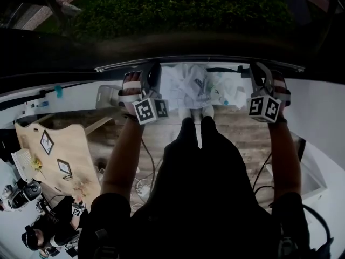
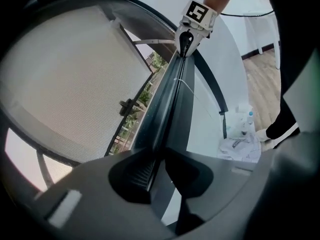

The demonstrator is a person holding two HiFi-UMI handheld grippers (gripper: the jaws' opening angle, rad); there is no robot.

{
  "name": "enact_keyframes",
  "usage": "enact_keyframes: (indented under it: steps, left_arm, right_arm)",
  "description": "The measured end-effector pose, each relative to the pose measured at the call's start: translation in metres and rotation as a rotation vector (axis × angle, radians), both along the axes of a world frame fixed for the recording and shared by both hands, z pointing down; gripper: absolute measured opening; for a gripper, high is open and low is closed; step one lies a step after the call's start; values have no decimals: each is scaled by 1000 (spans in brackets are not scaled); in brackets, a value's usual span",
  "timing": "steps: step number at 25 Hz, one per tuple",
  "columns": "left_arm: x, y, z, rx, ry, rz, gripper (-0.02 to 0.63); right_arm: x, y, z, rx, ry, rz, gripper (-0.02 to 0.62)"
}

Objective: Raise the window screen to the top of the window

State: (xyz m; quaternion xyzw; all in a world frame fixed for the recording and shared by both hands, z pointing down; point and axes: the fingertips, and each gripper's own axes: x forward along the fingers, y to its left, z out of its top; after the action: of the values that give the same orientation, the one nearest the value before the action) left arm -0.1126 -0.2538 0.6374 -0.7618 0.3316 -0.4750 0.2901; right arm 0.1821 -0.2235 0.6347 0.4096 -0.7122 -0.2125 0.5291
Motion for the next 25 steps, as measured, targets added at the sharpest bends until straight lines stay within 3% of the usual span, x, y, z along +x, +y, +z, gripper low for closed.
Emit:
enact_keyframes:
  steps: [3, 10, 18, 25]
  left_arm:
    - [-1, 0, 3, -29, 13, 1, 66]
    - [0, -1, 2, 11, 25, -32, 58]
    - [0, 2, 8, -39, 19, -25, 41]
    - [-1, 7, -14, -33, 21, -47, 43]
  right_arm:
    - [1, 0, 1, -12, -8, -1, 44]
    - [1, 1, 6, -17, -7, 15, 40]
    - [1, 7, 5, -86, 5, -2, 37]
    - [-1, 9, -14, -66, 8, -2, 37]
